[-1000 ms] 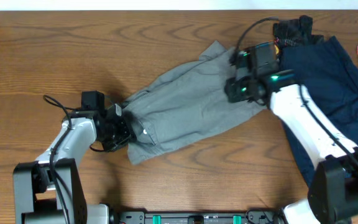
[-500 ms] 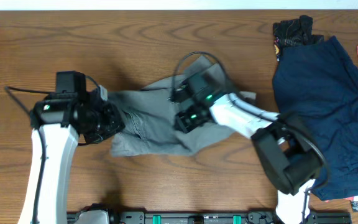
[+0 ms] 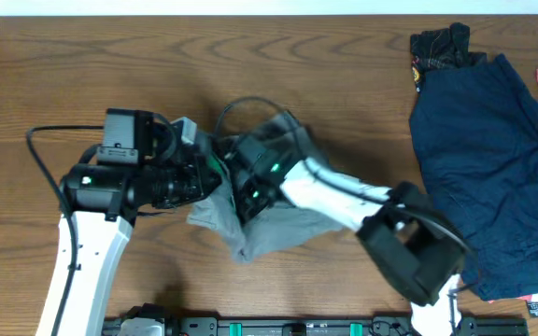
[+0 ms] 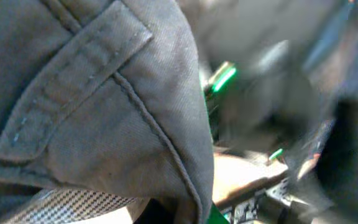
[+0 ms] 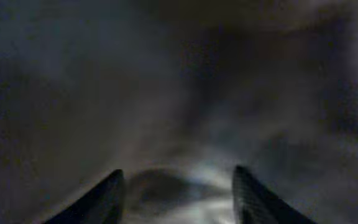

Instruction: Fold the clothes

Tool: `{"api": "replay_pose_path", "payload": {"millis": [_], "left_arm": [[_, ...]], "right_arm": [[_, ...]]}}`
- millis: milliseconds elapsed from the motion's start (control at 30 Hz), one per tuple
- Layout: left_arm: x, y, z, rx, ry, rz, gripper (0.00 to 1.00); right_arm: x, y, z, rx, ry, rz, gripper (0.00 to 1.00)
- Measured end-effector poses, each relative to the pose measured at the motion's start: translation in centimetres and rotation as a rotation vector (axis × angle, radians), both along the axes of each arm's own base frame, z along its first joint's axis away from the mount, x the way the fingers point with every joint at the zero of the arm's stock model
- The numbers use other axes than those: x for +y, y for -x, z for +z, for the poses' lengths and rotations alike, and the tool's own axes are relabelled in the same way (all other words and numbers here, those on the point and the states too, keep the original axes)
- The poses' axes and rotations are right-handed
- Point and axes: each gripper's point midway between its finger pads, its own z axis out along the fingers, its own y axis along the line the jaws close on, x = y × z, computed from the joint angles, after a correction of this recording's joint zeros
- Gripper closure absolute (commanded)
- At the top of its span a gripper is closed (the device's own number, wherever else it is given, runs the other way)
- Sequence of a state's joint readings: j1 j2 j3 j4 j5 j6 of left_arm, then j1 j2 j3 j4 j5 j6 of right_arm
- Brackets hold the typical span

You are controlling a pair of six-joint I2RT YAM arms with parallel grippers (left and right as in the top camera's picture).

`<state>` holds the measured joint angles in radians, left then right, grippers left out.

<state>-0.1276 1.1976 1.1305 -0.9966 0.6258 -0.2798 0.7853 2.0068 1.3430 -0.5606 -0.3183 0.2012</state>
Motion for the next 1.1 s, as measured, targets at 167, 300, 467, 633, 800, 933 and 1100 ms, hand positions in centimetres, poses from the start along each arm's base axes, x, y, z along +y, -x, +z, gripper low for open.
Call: {"api": "replay_pose_path", "payload": {"millis": [167, 300, 467, 633, 800, 933, 1100], "left_arm": [[-1.6, 0.5, 0.0, -0.008, 0.004, -0.062, 0.94], [-3.2, 0.4, 0.4, -0.054, 0.014, -0.121, 0.94], [-5.8, 0.3, 0.4, -0.087, 0.029, -0.201, 0.94], [-9.7, 0.0, -1.1, -0.087, 0.044, -0.3, 0.94], [-14.5, -0.3, -2.8, -0.125, 0.069, -0.415, 0.9], [-18.1, -0.6, -4.0, -0.171, 0.1, -0.489, 0.52], [-17.2, -3.0, -4.1, -0.202, 0.107, -0.434, 0.27]], "right_arm": [[-8.7, -7.3, 5.4, -0.106, 0.059, -0.248, 0.41], [-15.4, -8.6, 6.2, -0.074, 0.151, -0.372, 0.44], [-18.3, -6.4, 2.0, 0.002, 0.253, -0.353, 0.43], [-19.6, -4.4, -1.9, 0.021, 0.299, -0.346, 0.44], [-19.9, -4.3, -2.7, 0.004, 0.293, -0.369, 0.45], [-19.9, -4.2, -2.7, 0.012, 0.291, -0.401, 0.44], [-22.7, -3.0, -2.4, 0.089, 0.374, -0.512, 0.41]]}}
